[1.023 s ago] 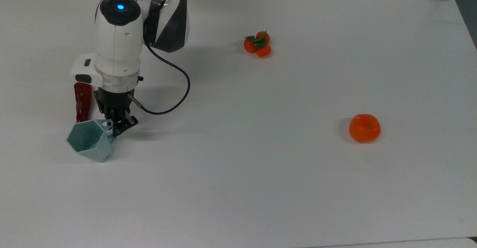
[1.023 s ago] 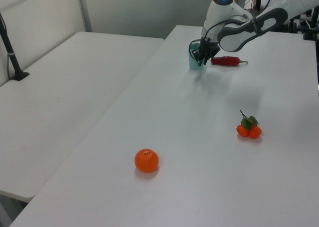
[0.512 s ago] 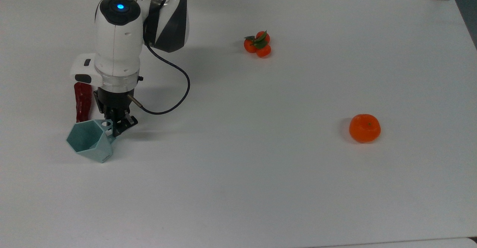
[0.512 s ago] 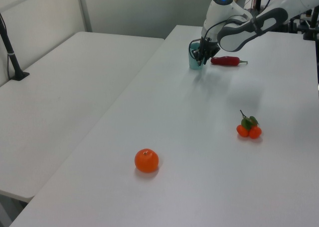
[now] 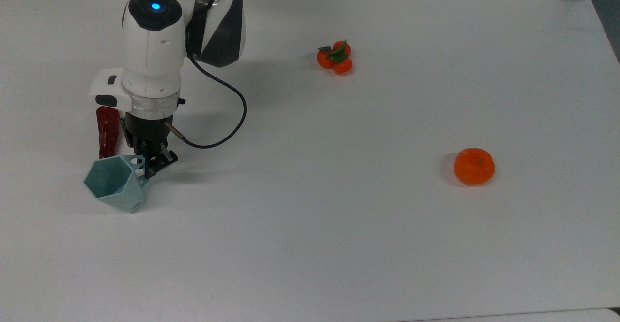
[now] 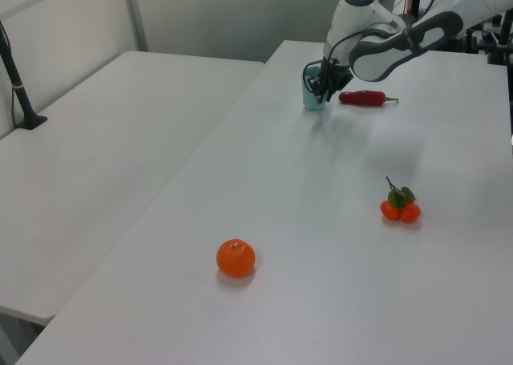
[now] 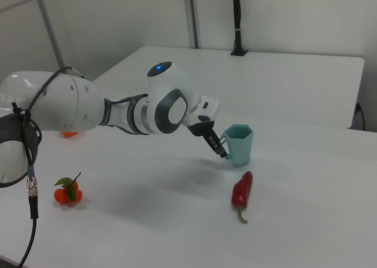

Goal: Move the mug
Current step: 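Close the gripper on the mug rim and tilt it slightly, then lift the teal mug and carry it toward the tangerine cluster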

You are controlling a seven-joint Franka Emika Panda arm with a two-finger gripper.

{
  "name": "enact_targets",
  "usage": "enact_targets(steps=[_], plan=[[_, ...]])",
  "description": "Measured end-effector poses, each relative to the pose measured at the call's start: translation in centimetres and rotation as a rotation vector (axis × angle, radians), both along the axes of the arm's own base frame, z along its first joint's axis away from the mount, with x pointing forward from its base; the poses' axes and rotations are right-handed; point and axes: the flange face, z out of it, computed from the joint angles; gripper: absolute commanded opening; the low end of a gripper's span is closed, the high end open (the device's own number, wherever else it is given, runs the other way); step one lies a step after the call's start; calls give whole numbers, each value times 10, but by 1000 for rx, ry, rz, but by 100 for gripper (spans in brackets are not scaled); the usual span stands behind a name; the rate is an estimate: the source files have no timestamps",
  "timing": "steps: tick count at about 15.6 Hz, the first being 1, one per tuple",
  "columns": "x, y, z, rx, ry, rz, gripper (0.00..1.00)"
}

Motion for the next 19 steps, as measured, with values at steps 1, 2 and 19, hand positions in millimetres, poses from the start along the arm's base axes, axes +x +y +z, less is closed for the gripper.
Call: enact_targets(steps=[1,2,19], plan=[[1,0,3,-1,-6,0,0],[1,0,8,-2,-13,2,0],[-66,97,218,53,-16,278,0]])
